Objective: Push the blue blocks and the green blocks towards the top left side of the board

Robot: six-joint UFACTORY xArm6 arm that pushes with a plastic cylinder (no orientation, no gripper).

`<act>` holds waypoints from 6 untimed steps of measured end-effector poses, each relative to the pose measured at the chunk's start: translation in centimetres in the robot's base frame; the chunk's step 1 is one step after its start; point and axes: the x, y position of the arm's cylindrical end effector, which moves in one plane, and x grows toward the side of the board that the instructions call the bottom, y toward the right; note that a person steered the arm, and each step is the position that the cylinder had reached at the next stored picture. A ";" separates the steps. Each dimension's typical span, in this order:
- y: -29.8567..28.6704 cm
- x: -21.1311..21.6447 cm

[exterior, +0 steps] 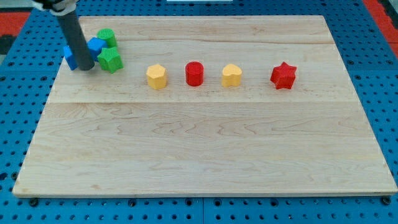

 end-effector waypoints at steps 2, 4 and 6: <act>-7.5 -1.4; 0.4 -5.4; 6.7 1.6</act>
